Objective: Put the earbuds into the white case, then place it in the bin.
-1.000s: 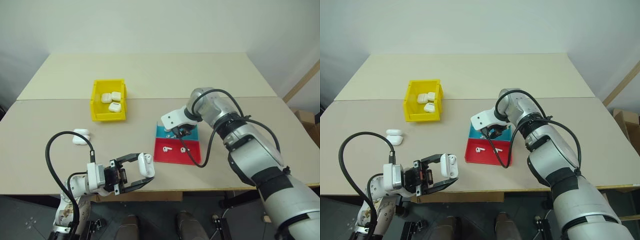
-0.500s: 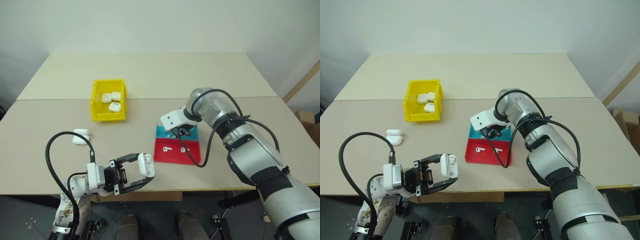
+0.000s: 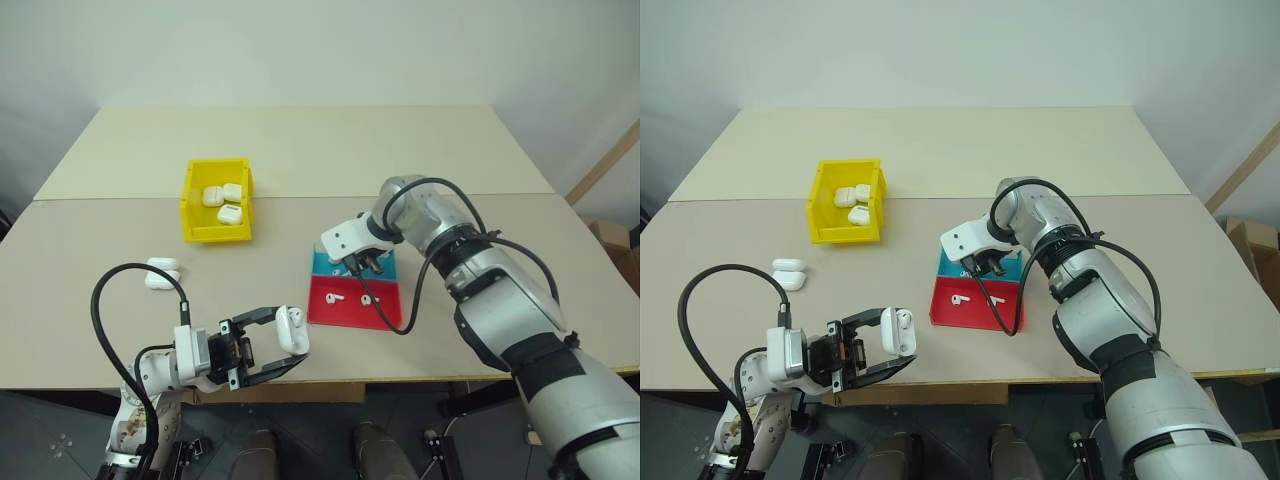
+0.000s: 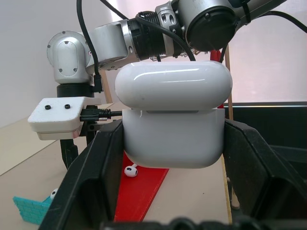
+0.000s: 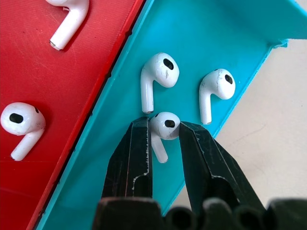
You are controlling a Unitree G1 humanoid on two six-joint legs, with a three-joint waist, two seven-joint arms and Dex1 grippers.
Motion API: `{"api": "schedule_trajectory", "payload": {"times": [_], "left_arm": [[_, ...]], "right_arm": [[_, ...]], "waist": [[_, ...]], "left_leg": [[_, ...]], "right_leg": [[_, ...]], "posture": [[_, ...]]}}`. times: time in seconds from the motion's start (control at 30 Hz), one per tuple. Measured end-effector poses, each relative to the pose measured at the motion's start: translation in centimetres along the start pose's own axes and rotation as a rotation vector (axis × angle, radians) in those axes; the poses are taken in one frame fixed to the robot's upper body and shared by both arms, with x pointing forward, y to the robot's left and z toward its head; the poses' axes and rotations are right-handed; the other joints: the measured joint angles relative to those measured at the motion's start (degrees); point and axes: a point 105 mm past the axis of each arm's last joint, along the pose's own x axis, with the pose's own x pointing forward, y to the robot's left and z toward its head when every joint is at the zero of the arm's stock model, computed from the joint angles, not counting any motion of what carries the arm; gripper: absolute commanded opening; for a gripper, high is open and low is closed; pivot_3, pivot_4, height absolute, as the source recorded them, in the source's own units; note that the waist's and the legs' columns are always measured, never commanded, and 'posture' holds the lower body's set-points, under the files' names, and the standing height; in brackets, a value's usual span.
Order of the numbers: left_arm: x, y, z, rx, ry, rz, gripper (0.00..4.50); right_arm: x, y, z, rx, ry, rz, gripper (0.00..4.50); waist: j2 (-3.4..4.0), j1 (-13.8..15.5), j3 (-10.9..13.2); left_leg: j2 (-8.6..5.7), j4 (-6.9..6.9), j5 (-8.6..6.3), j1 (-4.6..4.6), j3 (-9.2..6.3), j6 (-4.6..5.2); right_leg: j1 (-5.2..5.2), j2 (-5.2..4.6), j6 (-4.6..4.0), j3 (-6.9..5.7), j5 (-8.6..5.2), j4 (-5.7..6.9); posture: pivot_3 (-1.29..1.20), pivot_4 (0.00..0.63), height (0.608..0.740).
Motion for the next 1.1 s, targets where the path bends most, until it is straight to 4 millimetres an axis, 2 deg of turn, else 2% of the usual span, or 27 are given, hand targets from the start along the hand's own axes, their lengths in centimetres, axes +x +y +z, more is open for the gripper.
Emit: {"api": "schedule_trajectory", "payload": {"times": [0.5, 0.57, 0.7, 0.87, 1.0, 1.1], "left_arm": [[0.0, 0.0, 0.0, 0.000, 0.000, -0.001, 2.77], [0.0, 0.0, 0.0, 0.000, 0.000, -0.001, 2.77], [0.2, 0.1, 0.2, 0.004, -0.007, 0.006, 2.77], [1.3, 0.8, 1.4, 0.027, -0.068, 0.008, 2.77], [2.6, 1.5, 2.5, 0.039, -0.108, -0.004, 2.77], [3.5, 2.2, 3.0, 0.020, -0.108, -0.017, 2.77]], "right_arm": [[-0.1, 0.0, 0.0, -0.002, -0.001, 0.000, 0.87], [-0.6, -0.2, 0.2, -0.001, -0.013, -0.010, 0.87], [-3.1, -0.9, -0.2, 0.047, -0.057, -0.081, 0.87], [-8.8, -2.0, -0.9, 0.198, -0.189, -0.281, 0.87], [-13.6, -1.4, -1.0, 0.343, -0.355, -0.447, 0.87], [-16.7, 0.2, -0.2, 0.449, -0.547, -0.594, 0.87]], "waist": [[0.00, 0.0, 0.0], [0.00, 0.0, 0.0], [0.00, 0.1, 0.0], [0.00, 0.7, 0.0], [0.00, 1.2, 0.0], [0.00, 1.5, 0.0]], "left_leg": [[0.00, 0.00, 0.00, -0.01, 0.00, 0.00], [0.00, 0.00, 0.00, -0.03, 0.00, 0.00], [-0.01, 0.00, 0.00, -0.06, -0.02, 0.00], [-0.02, 0.01, 0.00, -0.09, -0.06, 0.00], [-0.02, 0.01, 0.00, -0.09, -0.04, 0.00], [-0.01, 0.01, 0.00, -0.12, -0.10, 0.00]], "right_leg": [[0.00, 0.00, 0.00, 0.00, 0.00, 0.00], [-0.02, 0.00, 0.00, 0.00, 0.00, 0.00], [-0.02, -0.02, 0.00, -0.02, 0.00, -0.02], [0.01, -0.03, 0.00, -0.04, 0.00, -0.04], [0.00, -0.02, 0.01, -0.01, 0.00, -0.07], [0.01, 0.01, 0.02, -0.04, -0.01, -0.04]], "posture": [[0.00, 0.150, 0.740], [0.00, 0.150, 0.740], [0.00, 0.150, 0.740], [0.00, 0.150, 0.740], [0.00, 0.150, 0.740], [0.00, 0.150, 0.740]]}}
